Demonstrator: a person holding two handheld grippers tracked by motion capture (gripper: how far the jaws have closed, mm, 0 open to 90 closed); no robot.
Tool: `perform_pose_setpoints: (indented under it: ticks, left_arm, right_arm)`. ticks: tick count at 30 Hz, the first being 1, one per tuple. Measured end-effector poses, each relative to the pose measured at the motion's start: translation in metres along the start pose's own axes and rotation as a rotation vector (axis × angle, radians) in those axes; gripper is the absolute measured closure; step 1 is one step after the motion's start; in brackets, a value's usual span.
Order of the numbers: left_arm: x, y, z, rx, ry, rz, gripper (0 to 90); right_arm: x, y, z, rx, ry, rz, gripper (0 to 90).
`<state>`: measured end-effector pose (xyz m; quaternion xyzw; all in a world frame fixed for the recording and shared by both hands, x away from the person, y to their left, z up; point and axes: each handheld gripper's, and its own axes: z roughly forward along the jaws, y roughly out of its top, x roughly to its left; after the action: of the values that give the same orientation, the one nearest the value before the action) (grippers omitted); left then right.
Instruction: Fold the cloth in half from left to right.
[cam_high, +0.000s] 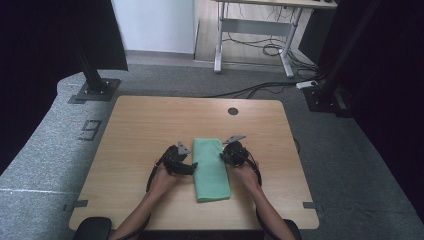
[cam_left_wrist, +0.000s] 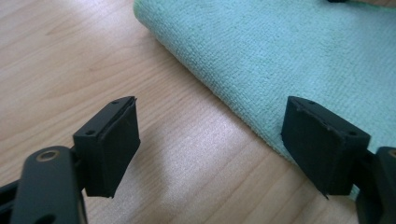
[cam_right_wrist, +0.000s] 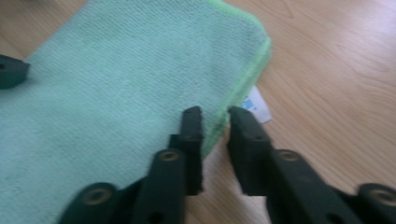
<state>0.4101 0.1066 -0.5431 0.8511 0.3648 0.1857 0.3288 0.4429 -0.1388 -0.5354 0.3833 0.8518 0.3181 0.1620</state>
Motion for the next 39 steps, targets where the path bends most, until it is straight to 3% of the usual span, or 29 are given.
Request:
perform_pose_setpoints:
  ticks: [4,6,14,19,23,25,29,39]
  left_arm:
    - [-0.001,0.002,-0.006,-0.019,-0.016,-0.015,15.9]
    - [-0.006,0.004,-0.012,-0.024,-0.020,0.002,14.6]
    - [-0.016,-0.002,-0.021,-0.014,-0.039,0.027,14.0]
    - [-0.020,-0.012,-0.016,0.006,-0.027,0.033,14.0]
    - [-0.020,-0.013,-0.013,0.004,-0.023,0.035,13.7]
    - [-0.019,-0.013,-0.013,0.003,-0.020,0.039,12.9]
    - [-0.011,-0.015,-0.012,0.003,-0.023,0.011,12.8]
    - [0.016,-0.015,-0.012,0.021,0.024,-0.026,12.8]
  right_arm:
    - [-0.002,-0.001,-0.008,-0.004,-0.013,0.002,57.3]
    - [-0.003,-0.003,-0.015,-0.015,-0.009,0.004,49.3]
    - [0.008,-0.018,-0.037,-0.018,0.023,-0.019,36.6]
    - [0.019,-0.033,-0.045,-0.005,0.041,-0.033,34.2]
    - [0.024,-0.043,-0.042,0.035,0.026,-0.054,33.9]
    - [0.025,-0.045,-0.040,0.025,0.030,-0.034,33.7]
    - [0.028,-0.042,-0.037,0.031,0.020,-0.041,33.4]
    - [0.033,-0.023,-0.017,0.004,0.040,-0.022,33.0]
